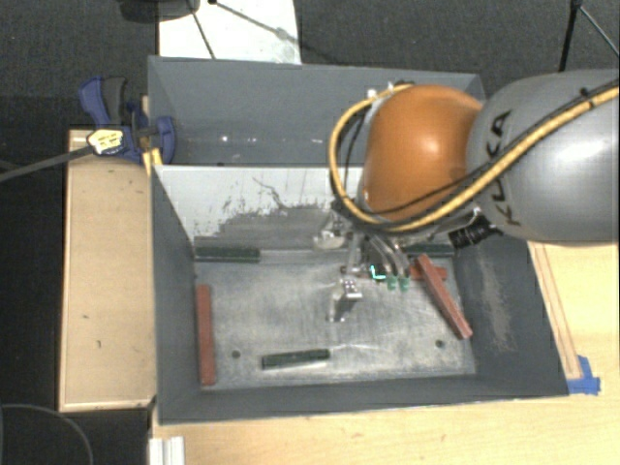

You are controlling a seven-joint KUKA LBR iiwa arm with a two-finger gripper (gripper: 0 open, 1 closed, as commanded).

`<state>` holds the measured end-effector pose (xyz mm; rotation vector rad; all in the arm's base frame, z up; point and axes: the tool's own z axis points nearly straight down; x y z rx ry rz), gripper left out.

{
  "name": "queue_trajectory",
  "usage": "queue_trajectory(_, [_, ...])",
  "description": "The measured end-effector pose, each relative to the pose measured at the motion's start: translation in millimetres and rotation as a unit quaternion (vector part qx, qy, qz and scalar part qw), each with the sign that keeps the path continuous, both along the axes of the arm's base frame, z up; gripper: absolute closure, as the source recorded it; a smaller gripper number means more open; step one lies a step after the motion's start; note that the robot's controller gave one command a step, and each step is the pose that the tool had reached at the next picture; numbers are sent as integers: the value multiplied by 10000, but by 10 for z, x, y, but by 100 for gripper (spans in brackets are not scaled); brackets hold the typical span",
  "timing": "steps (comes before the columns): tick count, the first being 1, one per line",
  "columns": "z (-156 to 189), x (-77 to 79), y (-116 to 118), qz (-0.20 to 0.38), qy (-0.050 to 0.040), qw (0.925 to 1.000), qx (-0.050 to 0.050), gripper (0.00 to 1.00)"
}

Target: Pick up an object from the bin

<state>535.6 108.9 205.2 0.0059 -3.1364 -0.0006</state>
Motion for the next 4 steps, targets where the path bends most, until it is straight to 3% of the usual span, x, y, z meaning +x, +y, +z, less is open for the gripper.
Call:
queue_trajectory(1, [38, 17, -5, -14, -38, 10000, 4, 0])
queue_trajectory(2, [-449, -189, 65, 116, -68, 9999, 8, 0])
queue_trajectory(3, [-1060, -186, 3, 436, -58, 9990, 6, 0])
queue_trajectory(4, [-1292, -502, 158, 650, -54, 9979, -10, 100])
